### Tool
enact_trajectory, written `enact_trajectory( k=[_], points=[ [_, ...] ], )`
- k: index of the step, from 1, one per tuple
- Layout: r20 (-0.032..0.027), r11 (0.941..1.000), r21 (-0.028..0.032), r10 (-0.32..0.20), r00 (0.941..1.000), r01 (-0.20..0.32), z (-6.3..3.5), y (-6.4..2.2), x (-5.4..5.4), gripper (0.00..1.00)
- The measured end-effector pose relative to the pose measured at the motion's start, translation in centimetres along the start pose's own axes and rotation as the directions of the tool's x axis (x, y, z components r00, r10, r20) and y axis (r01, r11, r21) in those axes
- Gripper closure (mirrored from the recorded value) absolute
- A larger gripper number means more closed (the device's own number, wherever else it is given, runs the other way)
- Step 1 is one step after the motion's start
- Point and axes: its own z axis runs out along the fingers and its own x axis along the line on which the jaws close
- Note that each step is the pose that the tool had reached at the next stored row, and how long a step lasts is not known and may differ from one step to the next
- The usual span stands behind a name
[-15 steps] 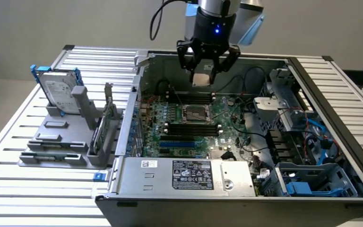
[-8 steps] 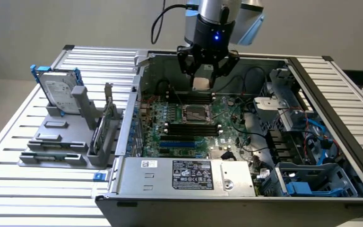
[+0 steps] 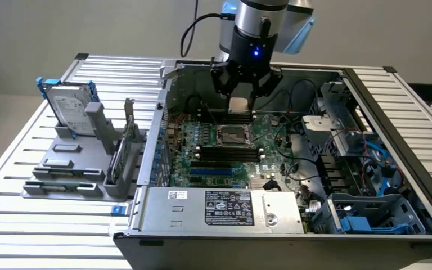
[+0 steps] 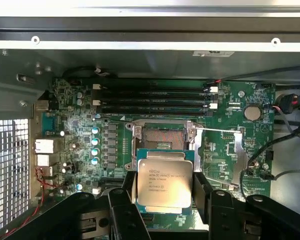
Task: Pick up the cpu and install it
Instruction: 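Pick up the cpu and move it towards the insertion slot, then place the cpu into insertion slot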
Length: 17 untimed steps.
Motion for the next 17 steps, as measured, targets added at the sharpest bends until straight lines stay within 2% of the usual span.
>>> enact_trajectory(
  k=[11, 17],
  points=[
    [-0.0001, 1.0, -0.0006, 0.0, 1.0, 0.0, 1.96, 0.01, -0.1, 0.45],
    [-0.0001, 1.0, -0.0012, 0.0, 1.0, 0.0, 1.96, 0.01, -0.1, 0.45]
  ],
)
